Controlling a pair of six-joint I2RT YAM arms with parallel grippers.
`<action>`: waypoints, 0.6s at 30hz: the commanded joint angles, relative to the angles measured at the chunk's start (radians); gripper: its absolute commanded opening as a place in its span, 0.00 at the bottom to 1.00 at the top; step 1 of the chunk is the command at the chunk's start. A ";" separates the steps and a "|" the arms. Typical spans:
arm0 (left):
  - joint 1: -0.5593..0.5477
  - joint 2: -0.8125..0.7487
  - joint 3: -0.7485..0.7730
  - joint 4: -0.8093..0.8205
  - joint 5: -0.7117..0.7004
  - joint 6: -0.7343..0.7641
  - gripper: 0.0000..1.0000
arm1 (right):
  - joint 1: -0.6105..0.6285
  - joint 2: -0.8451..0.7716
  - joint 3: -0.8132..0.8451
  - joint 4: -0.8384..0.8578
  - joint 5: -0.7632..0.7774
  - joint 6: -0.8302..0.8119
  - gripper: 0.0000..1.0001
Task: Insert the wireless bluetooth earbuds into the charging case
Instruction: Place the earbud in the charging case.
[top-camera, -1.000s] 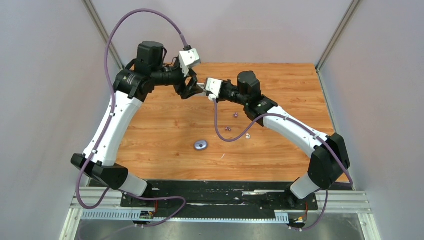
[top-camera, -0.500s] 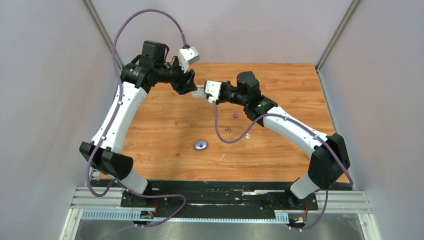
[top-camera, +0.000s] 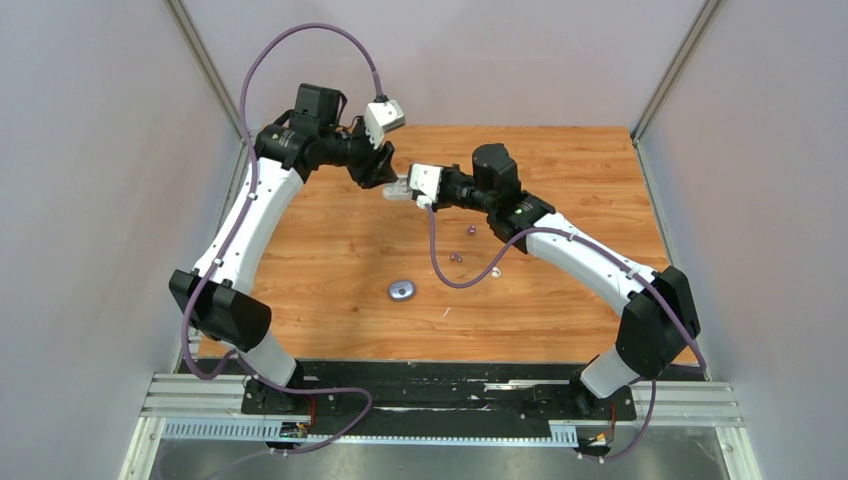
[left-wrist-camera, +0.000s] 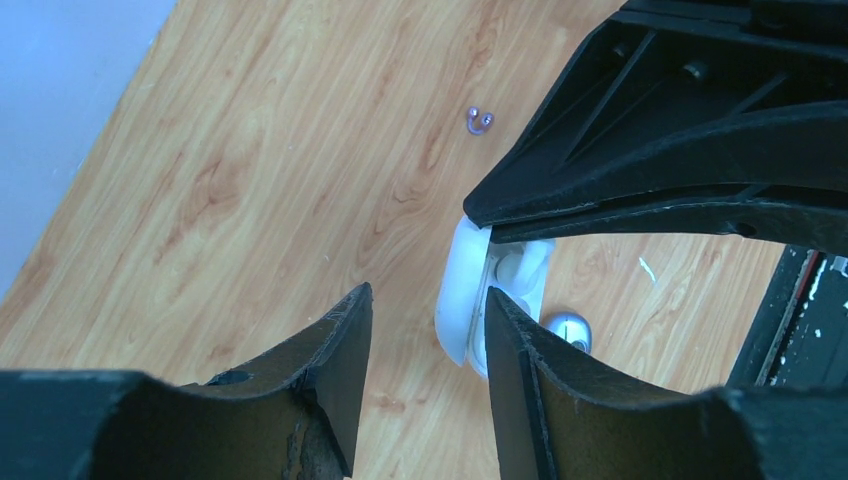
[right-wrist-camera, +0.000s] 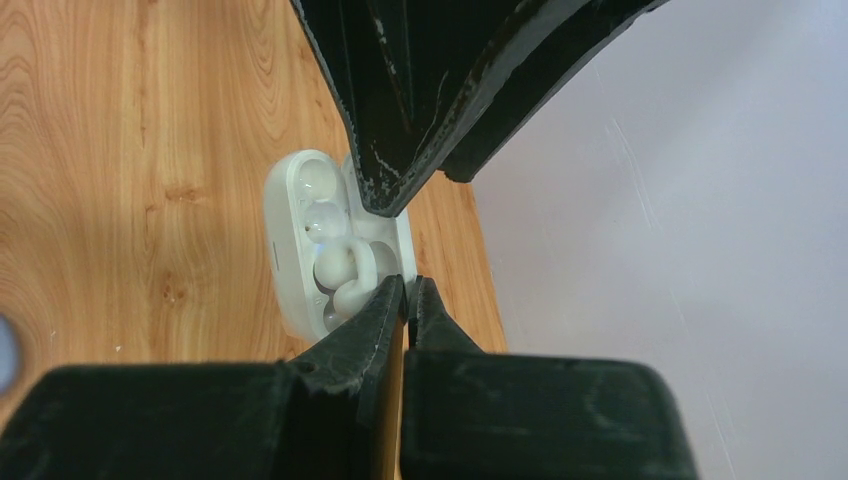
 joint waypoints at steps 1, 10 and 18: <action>-0.004 0.013 0.023 -0.033 0.048 0.055 0.52 | 0.004 -0.028 0.020 0.018 -0.021 -0.008 0.00; -0.004 0.033 0.038 -0.033 0.054 0.065 0.37 | 0.003 -0.033 0.017 0.018 -0.030 -0.009 0.00; -0.009 0.011 0.004 -0.018 0.098 0.077 0.14 | 0.003 -0.027 0.015 0.018 -0.026 -0.004 0.00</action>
